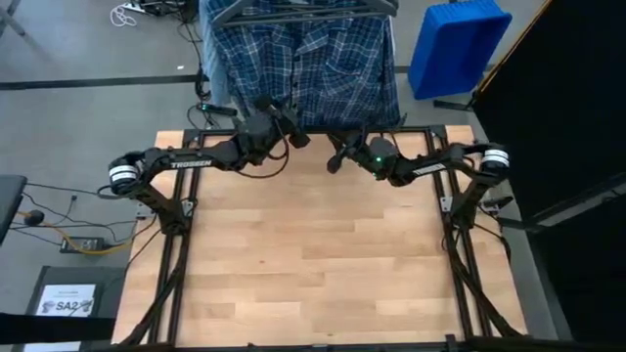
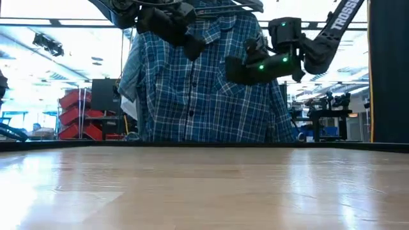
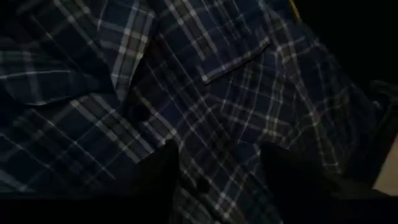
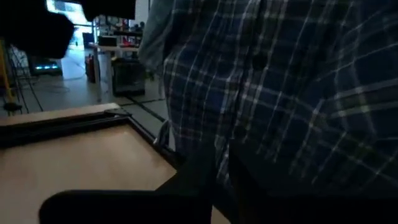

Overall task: Hang clothes
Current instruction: Unhang the black hanger from the hanging rack

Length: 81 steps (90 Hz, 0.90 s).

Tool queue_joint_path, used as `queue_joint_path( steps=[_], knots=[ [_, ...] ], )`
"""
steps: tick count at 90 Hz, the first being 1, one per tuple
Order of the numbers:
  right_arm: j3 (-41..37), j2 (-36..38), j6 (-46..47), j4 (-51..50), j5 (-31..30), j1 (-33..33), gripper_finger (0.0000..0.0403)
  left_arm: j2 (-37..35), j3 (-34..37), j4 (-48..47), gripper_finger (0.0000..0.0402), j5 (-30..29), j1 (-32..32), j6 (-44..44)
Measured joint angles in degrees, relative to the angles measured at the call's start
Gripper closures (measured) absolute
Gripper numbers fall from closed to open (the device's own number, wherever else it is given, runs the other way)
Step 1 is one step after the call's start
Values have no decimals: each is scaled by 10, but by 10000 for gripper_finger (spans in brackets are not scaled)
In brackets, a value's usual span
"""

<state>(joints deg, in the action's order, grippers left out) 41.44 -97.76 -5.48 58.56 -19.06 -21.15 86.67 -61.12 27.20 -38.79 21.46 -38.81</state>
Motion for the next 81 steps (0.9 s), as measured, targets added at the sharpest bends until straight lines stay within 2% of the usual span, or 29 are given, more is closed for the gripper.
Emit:
queue_joint_path(
  steps=[7,32,47,69,81],
  knots=[
    [3,-6,-1,-1,6,0,383,0,0,0,188,-11,3,-14],
    [6,-5,-10,35,11,0,383,0,0,36,188,-19,10,-149],
    [6,-5,-9,28,10,4,383,0,1,55,188,-17,10,-148],
    [6,-5,-7,-34,11,22,383,0,0,120,188,42,16,-173],
    [6,-2,-7,-32,9,26,383,0,-1,151,188,42,18,-139]
  ],
)
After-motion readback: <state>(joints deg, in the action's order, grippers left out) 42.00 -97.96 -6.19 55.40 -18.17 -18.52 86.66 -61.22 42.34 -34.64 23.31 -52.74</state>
